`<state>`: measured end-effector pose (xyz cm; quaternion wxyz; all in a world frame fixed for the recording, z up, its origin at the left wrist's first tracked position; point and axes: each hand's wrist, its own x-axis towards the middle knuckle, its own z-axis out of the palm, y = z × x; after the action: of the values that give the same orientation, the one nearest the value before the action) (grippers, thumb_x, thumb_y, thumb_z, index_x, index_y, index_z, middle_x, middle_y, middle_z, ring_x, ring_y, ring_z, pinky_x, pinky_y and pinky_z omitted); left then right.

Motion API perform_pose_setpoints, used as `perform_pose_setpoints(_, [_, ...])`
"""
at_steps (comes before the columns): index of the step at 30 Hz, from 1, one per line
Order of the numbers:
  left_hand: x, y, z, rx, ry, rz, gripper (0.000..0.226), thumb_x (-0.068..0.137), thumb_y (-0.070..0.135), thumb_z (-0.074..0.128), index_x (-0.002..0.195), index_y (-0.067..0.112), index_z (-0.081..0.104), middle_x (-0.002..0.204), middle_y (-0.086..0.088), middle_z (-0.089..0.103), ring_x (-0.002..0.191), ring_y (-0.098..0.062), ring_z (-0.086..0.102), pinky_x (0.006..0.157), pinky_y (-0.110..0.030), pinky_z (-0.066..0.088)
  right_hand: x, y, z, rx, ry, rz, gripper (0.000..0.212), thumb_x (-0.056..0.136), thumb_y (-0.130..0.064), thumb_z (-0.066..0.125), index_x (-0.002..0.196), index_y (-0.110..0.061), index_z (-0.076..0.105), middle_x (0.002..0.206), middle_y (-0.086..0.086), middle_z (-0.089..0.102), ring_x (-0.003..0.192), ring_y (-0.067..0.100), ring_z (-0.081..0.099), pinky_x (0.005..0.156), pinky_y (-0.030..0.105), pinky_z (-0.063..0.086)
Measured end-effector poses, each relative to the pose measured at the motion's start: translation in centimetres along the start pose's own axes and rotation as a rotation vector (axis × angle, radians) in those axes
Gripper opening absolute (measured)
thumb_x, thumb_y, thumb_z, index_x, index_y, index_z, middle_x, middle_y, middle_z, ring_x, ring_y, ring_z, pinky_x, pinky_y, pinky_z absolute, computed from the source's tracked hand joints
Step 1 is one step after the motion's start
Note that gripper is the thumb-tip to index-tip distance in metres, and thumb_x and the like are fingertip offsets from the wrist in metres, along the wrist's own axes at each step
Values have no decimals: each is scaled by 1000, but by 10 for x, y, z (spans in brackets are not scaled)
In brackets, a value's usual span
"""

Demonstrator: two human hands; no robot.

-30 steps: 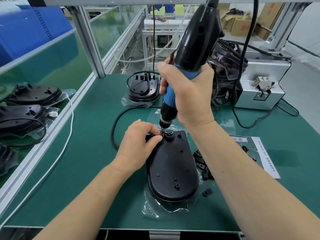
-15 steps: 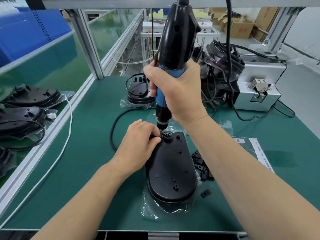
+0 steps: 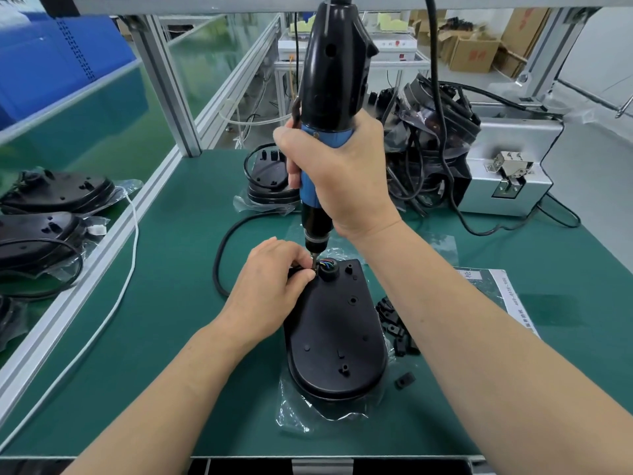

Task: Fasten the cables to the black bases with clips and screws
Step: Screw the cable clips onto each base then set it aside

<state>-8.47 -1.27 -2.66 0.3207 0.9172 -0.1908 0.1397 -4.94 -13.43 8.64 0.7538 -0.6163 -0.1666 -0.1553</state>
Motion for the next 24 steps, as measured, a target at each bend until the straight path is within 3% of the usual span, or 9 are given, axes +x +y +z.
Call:
perform_pose_setpoints(4, [-1, -7, -5, -177, -87, -62, 36, 85, 20, 72, 103, 40, 49, 95, 16, 60, 97, 0, 55, 86, -11, 37, -1, 1, -1, -15, 17, -21, 21, 75, 0, 65, 82, 15, 53, 57, 16, 52, 46, 26, 50, 49, 40, 46])
perform_pose_setpoints(7, [0, -13, -6, -272, -143, -63, 36, 82, 17, 76, 98, 45, 61, 100, 12, 60, 98, -5, 58, 89, -18, 42, -1, 3, -2, 5, 33, -37, 20, 74, 0, 64, 80, 16, 53, 58, 18, 50, 48, 28, 48, 48, 44, 44])
perform_pose_setpoints(12, [0, -19, -1, -351, -119, -149, 32, 82, 18, 76, 99, 44, 71, 97, 21, 62, 96, 0, 60, 85, -8, 41, 0, 3, -3, 31, 74, -19, 22, 72, -3, 65, 79, 14, 54, 59, 15, 50, 48, 25, 48, 50, 37, 44])
perform_pose_setpoints(15, [1, -20, 1, -338, -105, -173, 28, 81, 20, 77, 106, 32, 74, 96, 23, 62, 94, 2, 60, 82, -5, 39, 0, 3, -2, 23, 46, -16, 22, 72, -2, 65, 80, 15, 53, 58, 15, 50, 47, 25, 48, 49, 37, 43])
perform_pose_setpoints(24, [0, -19, 3, -332, -69, -190, 20, 80, 18, 78, 100, 19, 75, 89, 22, 60, 84, 6, 58, 78, -4, 37, 5, 9, 14, -92, -56, -54, 25, 71, -7, 66, 80, 14, 55, 56, 9, 51, 45, 23, 50, 46, 39, 47])
